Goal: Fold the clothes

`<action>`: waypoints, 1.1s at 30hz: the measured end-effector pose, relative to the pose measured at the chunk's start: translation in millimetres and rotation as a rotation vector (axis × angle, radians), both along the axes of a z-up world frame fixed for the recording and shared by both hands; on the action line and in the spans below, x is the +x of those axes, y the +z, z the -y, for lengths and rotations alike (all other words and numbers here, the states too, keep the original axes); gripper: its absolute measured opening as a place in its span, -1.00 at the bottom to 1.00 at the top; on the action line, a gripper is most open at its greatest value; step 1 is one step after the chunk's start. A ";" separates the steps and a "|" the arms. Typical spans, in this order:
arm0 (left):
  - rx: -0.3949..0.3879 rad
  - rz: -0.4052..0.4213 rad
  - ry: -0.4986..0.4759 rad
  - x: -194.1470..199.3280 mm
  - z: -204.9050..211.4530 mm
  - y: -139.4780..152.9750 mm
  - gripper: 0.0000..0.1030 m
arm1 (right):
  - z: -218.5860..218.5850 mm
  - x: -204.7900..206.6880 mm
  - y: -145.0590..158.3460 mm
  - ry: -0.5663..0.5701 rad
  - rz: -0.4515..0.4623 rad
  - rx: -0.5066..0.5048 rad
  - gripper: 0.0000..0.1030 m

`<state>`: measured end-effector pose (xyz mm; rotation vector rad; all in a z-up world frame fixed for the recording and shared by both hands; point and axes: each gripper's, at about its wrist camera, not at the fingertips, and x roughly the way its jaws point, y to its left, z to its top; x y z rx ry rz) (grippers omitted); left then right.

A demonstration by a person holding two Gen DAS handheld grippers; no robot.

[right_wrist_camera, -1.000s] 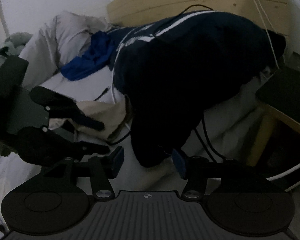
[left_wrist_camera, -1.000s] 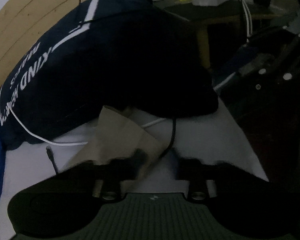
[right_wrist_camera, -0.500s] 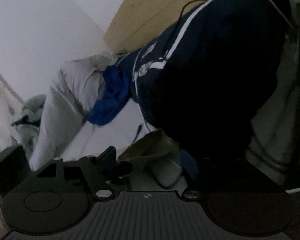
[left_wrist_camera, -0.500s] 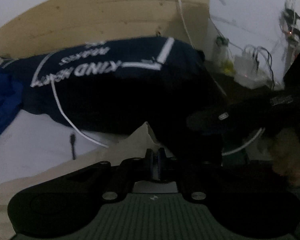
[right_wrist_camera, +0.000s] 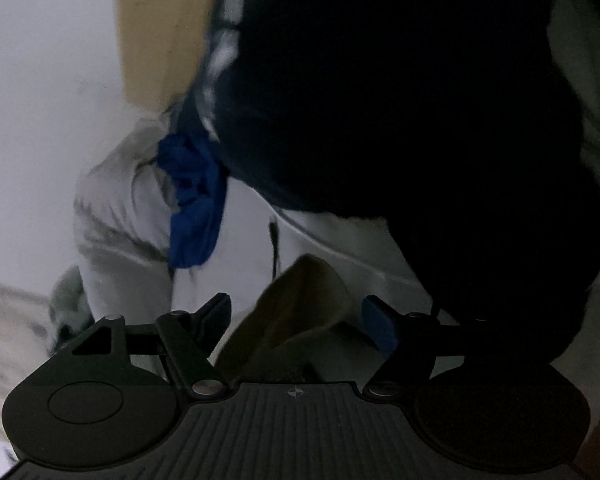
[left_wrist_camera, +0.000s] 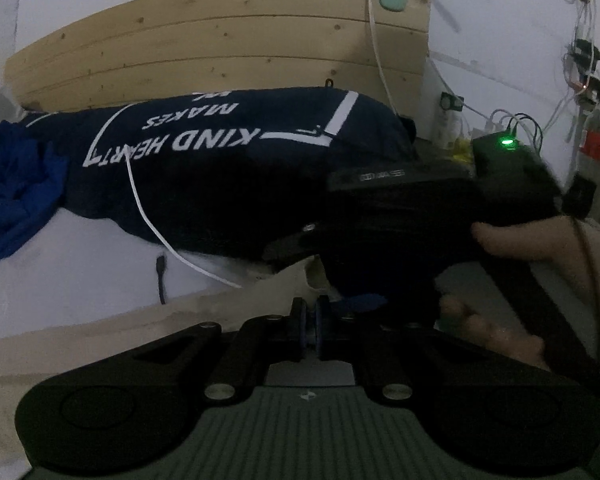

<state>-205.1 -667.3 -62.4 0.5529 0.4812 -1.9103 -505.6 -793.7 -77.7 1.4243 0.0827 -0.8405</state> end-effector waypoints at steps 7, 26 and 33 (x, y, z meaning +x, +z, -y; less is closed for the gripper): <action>-0.008 -0.028 0.025 -1.4 -7.7 0.2 -0.86 | 2.6 17.2 4.5 0.033 -0.099 -0.087 -0.93; -0.119 -0.442 0.461 122.0 -28.3 74.2 -0.87 | 53.5 184.5 182.4 0.440 -0.305 -0.485 -0.94; -0.191 -0.589 0.655 206.3 -128.0 81.0 -0.88 | -11.4 301.9 198.3 0.648 -0.334 -0.507 -0.94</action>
